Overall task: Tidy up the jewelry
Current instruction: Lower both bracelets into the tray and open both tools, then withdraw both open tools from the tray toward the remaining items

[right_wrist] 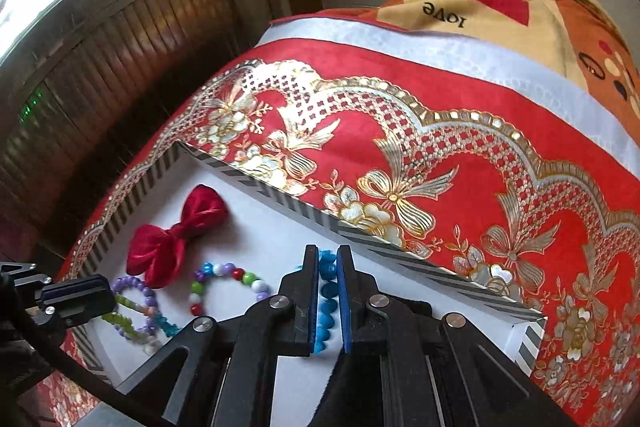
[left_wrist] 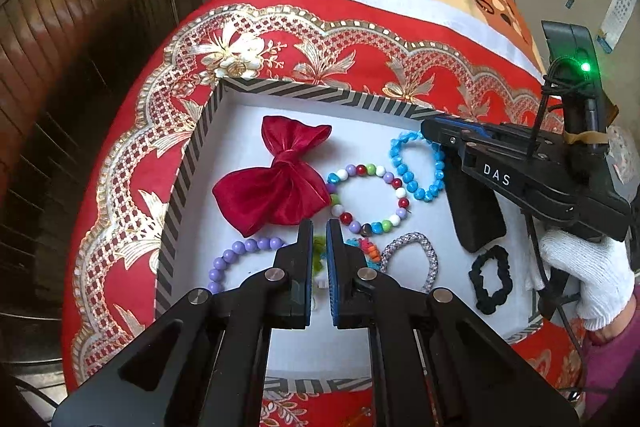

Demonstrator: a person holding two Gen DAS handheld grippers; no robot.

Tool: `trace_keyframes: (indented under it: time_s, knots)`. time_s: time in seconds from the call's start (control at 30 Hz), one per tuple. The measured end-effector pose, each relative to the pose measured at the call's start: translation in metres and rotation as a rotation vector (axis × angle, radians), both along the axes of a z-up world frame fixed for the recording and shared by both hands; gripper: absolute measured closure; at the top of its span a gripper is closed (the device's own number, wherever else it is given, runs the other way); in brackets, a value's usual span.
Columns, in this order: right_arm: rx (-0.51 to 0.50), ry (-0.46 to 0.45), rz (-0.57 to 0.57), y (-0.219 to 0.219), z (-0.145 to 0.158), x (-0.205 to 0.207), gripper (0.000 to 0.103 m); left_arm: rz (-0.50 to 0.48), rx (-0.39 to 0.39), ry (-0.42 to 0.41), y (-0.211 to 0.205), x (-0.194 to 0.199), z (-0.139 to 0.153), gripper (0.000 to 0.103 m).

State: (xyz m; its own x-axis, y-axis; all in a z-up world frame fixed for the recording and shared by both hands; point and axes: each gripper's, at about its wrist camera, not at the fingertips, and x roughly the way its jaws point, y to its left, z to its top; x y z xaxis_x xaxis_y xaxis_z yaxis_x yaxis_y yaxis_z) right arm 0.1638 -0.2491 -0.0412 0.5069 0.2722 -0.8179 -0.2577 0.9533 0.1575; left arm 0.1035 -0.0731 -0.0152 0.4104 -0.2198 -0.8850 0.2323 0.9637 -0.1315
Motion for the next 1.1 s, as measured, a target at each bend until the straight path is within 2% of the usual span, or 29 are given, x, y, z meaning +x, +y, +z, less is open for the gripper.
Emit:
trace_keyframes:
  time_s: [0.07,0.1,0.13,0.3,0.37,0.43,0.7,0.83,1.1]
  knots:
    - [-0.007,0.003,-0.001,-0.001,-0.003,0.001,0.095,0.008,-0.005,0.010,0.000,0.001,-0.003,0.080]
    - [-0.009,0.008,-0.001,-0.002,-0.005,0.001,0.094,0.011,-0.019,0.014,0.001,0.001,-0.004,0.070]
    - [-0.011,0.015,-0.005,-0.003,-0.006,0.001,0.091,0.014,-0.027,0.015,0.001,0.000,-0.004,0.065]
    - [0.019,0.005,-0.013,-0.008,0.003,-0.015,0.087,0.013,-0.006,-0.001,-0.001,-0.004,-0.002,0.065]
    - [0.028,-0.007,-0.017,-0.009,0.012,-0.023,0.082,0.015,0.005,-0.011,-0.002,-0.008,0.000,0.065]
    - [0.039,-0.016,-0.025,-0.009,0.019,-0.033,0.072,0.015,0.014,-0.025,-0.003,-0.012,0.002,0.065]
    - [0.035,-0.063,-0.098,-0.005,0.049,-0.084,0.070,0.027,0.018,-0.075,-0.001,-0.031,0.020,0.065]
    - [0.027,-0.090,-0.142,-0.006,0.063,-0.110,0.060,0.023,0.020,-0.096,-0.001,-0.046,0.030,0.065]
    - [-0.011,-0.111,-0.191,-0.008,0.082,-0.168,0.060,-0.006,0.031,-0.159,-0.001,-0.081,0.047,0.065]
